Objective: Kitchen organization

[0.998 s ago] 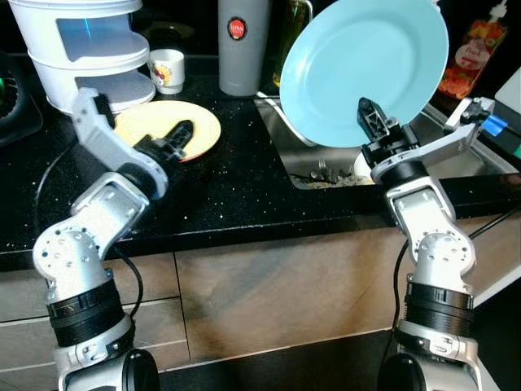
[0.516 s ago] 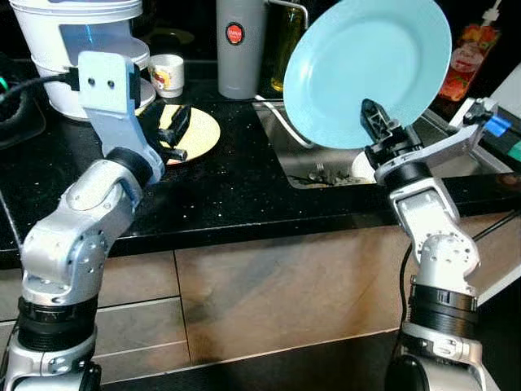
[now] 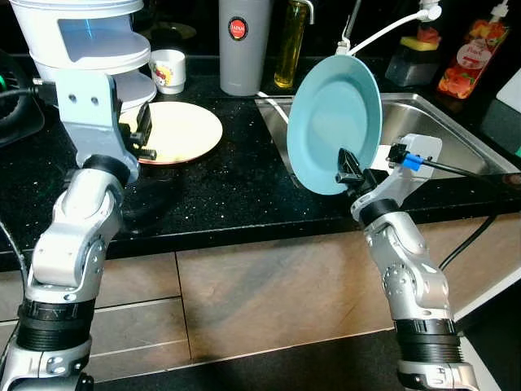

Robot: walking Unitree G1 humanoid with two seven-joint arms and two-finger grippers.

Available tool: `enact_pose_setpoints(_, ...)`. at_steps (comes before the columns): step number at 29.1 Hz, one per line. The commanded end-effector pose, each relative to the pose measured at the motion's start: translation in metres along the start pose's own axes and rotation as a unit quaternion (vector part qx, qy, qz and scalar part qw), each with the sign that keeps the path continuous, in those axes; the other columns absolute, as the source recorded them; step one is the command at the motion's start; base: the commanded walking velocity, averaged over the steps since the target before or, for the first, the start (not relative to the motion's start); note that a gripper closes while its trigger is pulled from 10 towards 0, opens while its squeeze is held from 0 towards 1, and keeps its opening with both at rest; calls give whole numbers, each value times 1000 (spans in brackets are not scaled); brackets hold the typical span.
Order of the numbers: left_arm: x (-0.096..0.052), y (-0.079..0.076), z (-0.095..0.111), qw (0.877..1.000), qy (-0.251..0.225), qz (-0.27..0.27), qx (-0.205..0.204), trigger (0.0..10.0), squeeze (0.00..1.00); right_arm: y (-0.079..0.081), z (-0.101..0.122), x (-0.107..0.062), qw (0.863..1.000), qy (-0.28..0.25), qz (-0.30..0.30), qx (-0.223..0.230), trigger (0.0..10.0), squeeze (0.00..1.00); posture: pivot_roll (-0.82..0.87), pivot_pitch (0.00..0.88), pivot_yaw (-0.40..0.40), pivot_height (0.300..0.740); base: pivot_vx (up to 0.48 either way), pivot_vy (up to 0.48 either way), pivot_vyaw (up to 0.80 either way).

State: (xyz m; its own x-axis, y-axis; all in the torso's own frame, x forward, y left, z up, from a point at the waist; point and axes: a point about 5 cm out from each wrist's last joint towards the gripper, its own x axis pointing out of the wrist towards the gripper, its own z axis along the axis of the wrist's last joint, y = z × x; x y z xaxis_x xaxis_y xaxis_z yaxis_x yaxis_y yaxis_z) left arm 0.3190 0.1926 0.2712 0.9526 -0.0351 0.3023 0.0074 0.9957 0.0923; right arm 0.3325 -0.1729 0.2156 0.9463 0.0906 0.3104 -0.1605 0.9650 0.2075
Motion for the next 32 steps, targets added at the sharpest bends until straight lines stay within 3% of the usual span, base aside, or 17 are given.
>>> enact_pose_setpoints(1,-2,7,-5,1000,-2,9,14,10000,0,-12,2,-4,999,-14,-40,-12,10000,0,129,66,-54,740,0,0,0)
enact_pose_setpoints(3,-3,9,-6,1000,-4,10,18,10000,0,-15,12,-4,998,-38,-55,-20,10000,0,125,67,-52,740,0,0,0)
enact_pose_setpoints(5,-1,6,-1,1000,-22,2,10,10000,0,-12,42,0,992,-104,-62,-35,10000,0,121,62,-44,740,0,0,0)
enact_pose_setpoints(6,-1,6,-1,1000,-22,2,10,10000,0,-12,42,0,992,-104,-62,-35,10000,0,121,62,-44,740,0,0,0)
enact_pose_setpoints(8,3,-2,5,999,-39,-11,2,10000,0,-4,72,5,986,-161,-46,-29,10000,0,115,56,-40,740,0,0,0)
enact_pose_setpoints(12,5,-6,10,999,-51,-17,0,10000,0,2,85,8,982,-188,-32,-19,10000,0,115,51,-39,740,0,0,0)
enact_pose_setpoints(18,8,-3,14,998,-67,-2,3,10000,0,8,86,13,980,-196,-19,-10,10000,0,122,47,-49,740,0,0,0)
enact_pose_setpoints(32,12,-3,10,997,-71,4,5,10000,0,2,81,15,984,-176,-35,-17,10000,0,117,42,-49,740,0,0,0)
